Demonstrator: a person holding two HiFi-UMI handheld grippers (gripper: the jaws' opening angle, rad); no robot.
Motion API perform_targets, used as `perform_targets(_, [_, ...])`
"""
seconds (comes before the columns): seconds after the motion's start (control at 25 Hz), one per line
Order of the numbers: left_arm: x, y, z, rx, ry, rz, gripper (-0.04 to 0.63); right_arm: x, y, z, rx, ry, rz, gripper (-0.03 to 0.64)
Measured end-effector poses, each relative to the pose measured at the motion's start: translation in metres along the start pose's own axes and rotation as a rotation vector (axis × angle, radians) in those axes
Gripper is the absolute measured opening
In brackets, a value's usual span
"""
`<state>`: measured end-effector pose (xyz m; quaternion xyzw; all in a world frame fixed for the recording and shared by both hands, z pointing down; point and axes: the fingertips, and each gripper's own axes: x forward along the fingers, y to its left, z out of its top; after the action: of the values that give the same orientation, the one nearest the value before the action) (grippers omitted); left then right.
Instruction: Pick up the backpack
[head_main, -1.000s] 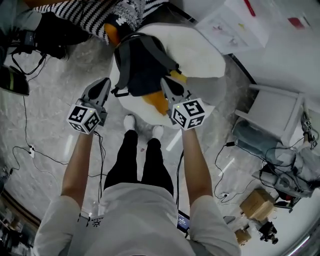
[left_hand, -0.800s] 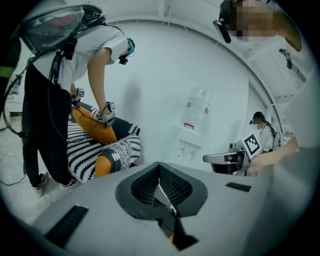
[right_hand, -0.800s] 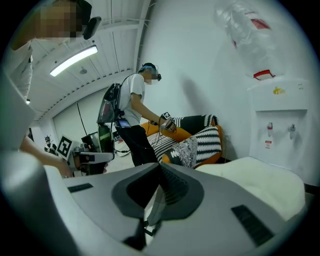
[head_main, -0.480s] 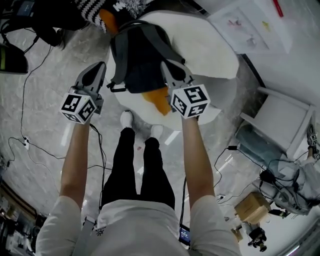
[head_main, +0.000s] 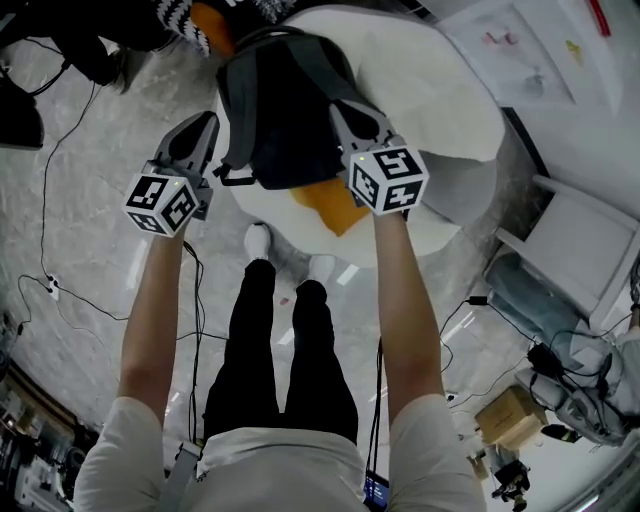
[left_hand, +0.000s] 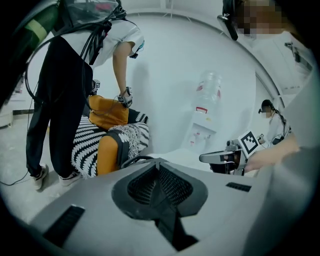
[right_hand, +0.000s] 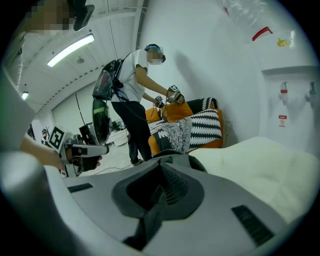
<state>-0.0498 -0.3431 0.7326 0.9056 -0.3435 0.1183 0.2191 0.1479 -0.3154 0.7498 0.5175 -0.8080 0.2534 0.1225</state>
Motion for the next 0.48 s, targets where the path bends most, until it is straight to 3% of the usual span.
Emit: perform_targets(0.48, [0.043,0.035,-0.055,0.016,0.099,-0.008,0.018,0.055,-0.03,-0.028,-0.077,0.08,-0.016,0.008])
